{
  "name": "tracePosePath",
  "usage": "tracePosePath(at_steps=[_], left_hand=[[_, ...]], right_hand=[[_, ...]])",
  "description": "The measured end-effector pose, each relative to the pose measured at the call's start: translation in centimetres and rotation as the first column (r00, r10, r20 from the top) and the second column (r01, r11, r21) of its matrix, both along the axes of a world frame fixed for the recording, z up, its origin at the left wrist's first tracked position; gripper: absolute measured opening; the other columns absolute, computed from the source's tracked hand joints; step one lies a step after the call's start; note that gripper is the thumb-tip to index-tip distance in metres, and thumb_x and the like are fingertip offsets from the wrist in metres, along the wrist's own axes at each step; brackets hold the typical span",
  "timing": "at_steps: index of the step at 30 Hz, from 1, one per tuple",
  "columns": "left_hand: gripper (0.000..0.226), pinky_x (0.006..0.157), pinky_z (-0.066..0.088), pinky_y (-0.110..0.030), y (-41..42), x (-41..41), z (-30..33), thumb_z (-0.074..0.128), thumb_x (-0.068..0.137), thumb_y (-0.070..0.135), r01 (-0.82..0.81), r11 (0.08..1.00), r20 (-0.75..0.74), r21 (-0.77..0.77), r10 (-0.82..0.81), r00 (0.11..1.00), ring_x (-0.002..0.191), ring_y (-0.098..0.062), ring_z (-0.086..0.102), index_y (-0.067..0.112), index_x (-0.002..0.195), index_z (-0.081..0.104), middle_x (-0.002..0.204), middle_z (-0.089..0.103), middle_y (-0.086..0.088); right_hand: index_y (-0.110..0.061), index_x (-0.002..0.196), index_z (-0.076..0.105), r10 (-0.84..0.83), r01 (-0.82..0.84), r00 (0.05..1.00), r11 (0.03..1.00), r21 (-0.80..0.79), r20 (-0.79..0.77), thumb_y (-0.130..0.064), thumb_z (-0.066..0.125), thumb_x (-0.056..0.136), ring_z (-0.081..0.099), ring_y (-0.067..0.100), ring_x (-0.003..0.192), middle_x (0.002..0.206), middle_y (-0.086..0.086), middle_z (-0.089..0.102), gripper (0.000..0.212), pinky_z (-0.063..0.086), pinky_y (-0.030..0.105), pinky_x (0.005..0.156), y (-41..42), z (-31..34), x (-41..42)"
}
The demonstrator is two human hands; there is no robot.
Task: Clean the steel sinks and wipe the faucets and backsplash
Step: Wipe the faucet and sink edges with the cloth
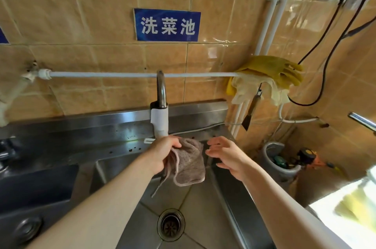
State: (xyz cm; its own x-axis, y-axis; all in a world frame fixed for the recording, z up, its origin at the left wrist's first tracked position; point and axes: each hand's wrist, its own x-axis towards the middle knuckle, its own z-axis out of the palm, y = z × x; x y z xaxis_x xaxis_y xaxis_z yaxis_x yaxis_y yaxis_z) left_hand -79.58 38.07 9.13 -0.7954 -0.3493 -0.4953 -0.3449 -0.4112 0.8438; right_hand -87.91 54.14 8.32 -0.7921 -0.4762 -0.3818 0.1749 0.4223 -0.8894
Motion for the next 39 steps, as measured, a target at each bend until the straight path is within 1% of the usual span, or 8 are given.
tracePosePath(at_steps=[5,10,15,20,24,27,32,39], left_hand=[[0.025,0.070,0.046,-0.031,1.3,-3.0,-2.8,0.041,0.088,-0.006,-0.005,0.999,0.026,0.032,0.004,1.000,0.069,-0.024,0.056,0.009,0.076,0.057,0.070,0.060,-0.013],[0.023,0.069,0.046,-0.030,1.7,-5.8,-6.8,0.048,0.087,-0.003,0.090,0.971,0.185,-0.224,-0.048,0.982,0.087,-0.023,0.056,0.017,0.097,0.052,0.098,0.057,-0.010],[0.029,0.075,0.042,-0.025,-0.5,-7.4,-8.8,0.049,0.086,-0.001,0.152,0.740,0.272,-0.656,0.044,0.961,0.097,-0.015,0.054,0.019,0.107,0.054,0.113,0.058,-0.001],[0.030,0.088,0.048,-0.033,-2.6,-8.2,-9.1,0.053,0.088,0.006,0.174,0.453,0.237,-0.874,0.086,0.968,0.104,-0.017,0.056,0.021,0.114,0.055,0.118,0.059,0.003],[0.030,0.087,0.050,-0.034,-3.8,-9.1,-9.5,0.055,0.090,0.009,0.167,0.298,0.207,-0.940,0.110,0.972,0.106,-0.018,0.055,0.021,0.117,0.054,0.120,0.058,0.001],[0.032,0.087,0.048,-0.028,-4.2,-9.2,-10.4,0.056,0.092,0.012,0.174,0.229,0.211,-0.958,0.147,0.966,0.109,-0.018,0.053,0.023,0.121,0.052,0.122,0.054,0.000],[0.031,0.084,0.049,-0.026,-4.6,-9.8,-11.1,0.056,0.091,0.012,0.196,0.173,0.220,-0.965,0.137,0.966,0.104,-0.019,0.055,0.025,0.119,0.051,0.117,0.053,-0.002],[0.028,0.091,0.050,-0.033,-4.0,-12.1,-11.5,0.054,0.094,0.014,0.285,0.092,0.294,-0.954,0.097,0.951,0.108,-0.019,0.053,0.022,0.121,0.053,0.116,0.055,-0.002]], right_hand=[[-0.019,0.122,0.053,0.114,0.022,0.900,0.953,-0.304,0.421,-0.020,0.071,0.083,0.061,0.032,0.109,0.118,0.013,0.063,0.043,0.050,0.051,0.094,-0.5,-5.2,-1.4],[-0.009,0.111,0.049,-0.210,0.210,0.978,0.978,0.006,0.001,-0.006,0.072,0.080,0.061,0.023,0.094,0.102,0.008,0.062,0.038,0.051,0.036,0.085,-1.8,-10.1,-4.6],[-0.010,0.107,0.054,-0.084,0.130,0.956,0.980,0.150,-0.281,-0.013,0.068,0.085,0.053,0.016,0.088,0.101,0.003,0.057,0.027,0.042,0.022,0.069,-3.4,-13.2,-9.1],[-0.014,0.109,0.065,-0.001,0.059,0.888,0.992,0.112,-0.460,-0.024,0.065,0.088,0.054,0.016,0.090,0.118,0.010,0.056,0.024,0.046,0.030,0.094,-9.2,-14.9,-12.8],[-0.018,0.138,0.039,0.109,-0.054,0.898,0.989,0.140,-0.426,-0.032,0.060,0.091,0.039,0.022,0.119,0.139,0.009,0.026,0.053,0.033,0.035,0.109,-13.8,-15.4,-13.8],[-0.025,0.148,0.018,0.366,-0.120,0.744,0.897,0.426,-0.560,-0.035,0.056,0.091,0.013,0.031,0.139,0.150,0.008,0.008,0.069,0.016,0.045,0.118,-14.3,-17.4,-13.0],[-0.031,0.142,0.034,0.636,-0.256,0.394,0.770,0.585,-0.664,-0.035,0.052,0.094,0.014,0.025,0.143,0.152,-0.001,0.023,0.051,0.008,0.042,0.119,-14.1,-20.1,-13.0],[-0.027,0.138,0.037,0.682,-0.221,0.278,0.730,0.646,-0.676,-0.041,0.049,0.095,0.021,0.028,0.141,0.148,0.004,0.032,0.046,0.014,0.045,0.118,-15.3,-21.7,-14.8]])
